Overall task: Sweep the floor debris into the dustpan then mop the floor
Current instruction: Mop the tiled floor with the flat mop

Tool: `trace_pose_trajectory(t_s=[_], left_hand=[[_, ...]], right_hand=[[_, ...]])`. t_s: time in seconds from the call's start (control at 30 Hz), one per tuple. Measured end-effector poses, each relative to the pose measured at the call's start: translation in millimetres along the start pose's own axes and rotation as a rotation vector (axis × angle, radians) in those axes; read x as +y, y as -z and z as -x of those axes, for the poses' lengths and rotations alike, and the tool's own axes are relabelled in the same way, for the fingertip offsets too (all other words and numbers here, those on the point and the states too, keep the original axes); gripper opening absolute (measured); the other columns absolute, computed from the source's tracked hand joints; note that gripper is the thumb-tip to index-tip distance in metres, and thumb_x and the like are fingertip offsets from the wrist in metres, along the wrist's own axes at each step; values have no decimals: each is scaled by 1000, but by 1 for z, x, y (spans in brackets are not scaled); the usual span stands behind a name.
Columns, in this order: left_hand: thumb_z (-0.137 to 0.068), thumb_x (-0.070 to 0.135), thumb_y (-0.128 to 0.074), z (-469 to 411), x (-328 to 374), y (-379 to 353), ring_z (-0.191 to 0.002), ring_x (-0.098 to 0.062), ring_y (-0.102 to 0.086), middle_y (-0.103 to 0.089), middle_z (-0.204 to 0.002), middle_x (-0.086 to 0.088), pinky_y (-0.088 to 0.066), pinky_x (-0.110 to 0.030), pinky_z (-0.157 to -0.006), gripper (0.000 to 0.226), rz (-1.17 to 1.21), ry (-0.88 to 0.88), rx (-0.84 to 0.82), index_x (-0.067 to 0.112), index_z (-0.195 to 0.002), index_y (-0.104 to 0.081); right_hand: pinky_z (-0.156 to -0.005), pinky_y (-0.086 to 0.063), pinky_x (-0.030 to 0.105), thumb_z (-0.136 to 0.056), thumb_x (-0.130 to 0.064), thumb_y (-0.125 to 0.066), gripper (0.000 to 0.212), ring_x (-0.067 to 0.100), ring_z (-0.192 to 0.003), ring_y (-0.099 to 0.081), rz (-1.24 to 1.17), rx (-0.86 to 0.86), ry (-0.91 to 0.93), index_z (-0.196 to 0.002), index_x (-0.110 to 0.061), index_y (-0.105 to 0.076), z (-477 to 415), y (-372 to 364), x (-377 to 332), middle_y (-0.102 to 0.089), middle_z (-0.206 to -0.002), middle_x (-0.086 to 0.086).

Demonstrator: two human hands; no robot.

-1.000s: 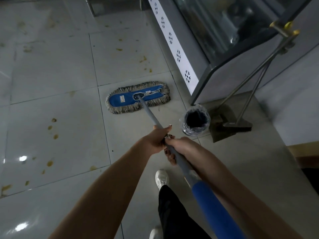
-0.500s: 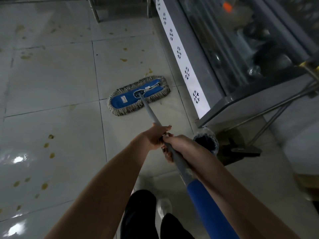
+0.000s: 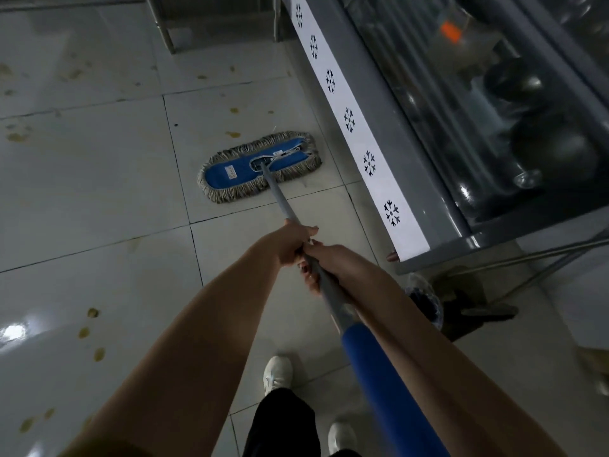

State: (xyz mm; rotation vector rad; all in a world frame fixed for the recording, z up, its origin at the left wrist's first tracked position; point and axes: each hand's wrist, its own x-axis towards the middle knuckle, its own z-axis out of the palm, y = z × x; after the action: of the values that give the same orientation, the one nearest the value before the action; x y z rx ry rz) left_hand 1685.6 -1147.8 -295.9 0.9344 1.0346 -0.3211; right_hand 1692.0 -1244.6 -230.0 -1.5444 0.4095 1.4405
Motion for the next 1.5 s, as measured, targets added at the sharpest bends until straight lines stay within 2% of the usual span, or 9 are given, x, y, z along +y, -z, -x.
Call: trace_pose_trajectory(t_s=[0.13,0.4,0.53,0.67,0.83,1.0,1.17,1.33,1.5], left_hand=[[-95,19,-53,-21,26,11,-52,-14,-53,-47,-83,-9,-44,-15,-35,31,-80,-68,11,8,-119,-37],[-95,10,-53,-9,3,-5,-63,-15,-52,-43,-92,-12,-50,-17,-42,49,0,-10,0,10,-134,-24],[-95,11,-53,8,-10,-19,-56,-13,-53,-42,-82,-9,-47,-14,-37,32,-20,-15,15,8,-117,-30],[-95,13,-53,29,-24,-40,-36,-7,-51,-41,-72,-5,-42,-12,-35,16,-58,17,-24,2,-99,-41],[-96,11,-52,50,-58,-69,-23,-4,-39,-33,-64,-4,-33,-12,-28,27,-62,20,-24,7,-73,-38],[-95,13,-53,58,-90,-91,-54,-10,-41,-39,-69,-4,-39,-12,-34,22,-140,53,-29,5,-78,-42],[-94,13,-54,62,-103,-98,-52,-10,-43,-39,-67,-4,-41,-13,-35,21,-77,48,-23,4,-79,-43],[-94,14,-55,52,-113,-97,-62,-15,-52,-46,-78,-8,-51,-19,-43,24,154,-29,19,5,-104,-36],[-94,14,-54,44,-85,-70,-60,-13,-46,-43,-68,-6,-48,-16,-41,23,170,-40,-25,6,-76,-42]], right_hand=[[-32,-39,14,-102,-17,-40,17,6,-30,-42,-19,-27,23,-89,-8,-47,-11,-9,-27,-44,-64,4],[-36,-37,20,-101,-24,-43,32,12,-47,-40,46,38,-11,-74,-8,-45,-5,1,-3,-44,-63,6],[-37,-39,20,-101,-21,-44,30,12,-46,-42,29,28,2,-75,-7,-45,13,16,10,-44,-63,7],[-31,-37,11,-102,-20,-40,29,5,-25,-40,-35,-16,19,-76,-9,-44,38,36,25,-40,-63,5],[-33,-36,12,-103,-24,-38,29,3,-27,-37,30,-47,8,-80,-8,-44,73,66,53,-39,-65,3],[-32,-36,11,-102,-23,-40,20,3,-32,-39,34,-65,-18,-95,-4,-44,97,94,80,-39,-67,4],[-32,-38,12,-100,-19,-44,16,5,-36,-42,48,-68,-7,-101,-4,-43,90,105,94,-41,-67,5],[-33,-39,15,-98,-21,-49,20,11,-50,-42,29,-36,18,-85,-6,-50,65,109,95,-45,-63,6],[-32,-38,15,-98,-27,-48,32,11,-41,-43,142,-1,-1,-74,-6,-49,44,82,67,-46,-58,5]])
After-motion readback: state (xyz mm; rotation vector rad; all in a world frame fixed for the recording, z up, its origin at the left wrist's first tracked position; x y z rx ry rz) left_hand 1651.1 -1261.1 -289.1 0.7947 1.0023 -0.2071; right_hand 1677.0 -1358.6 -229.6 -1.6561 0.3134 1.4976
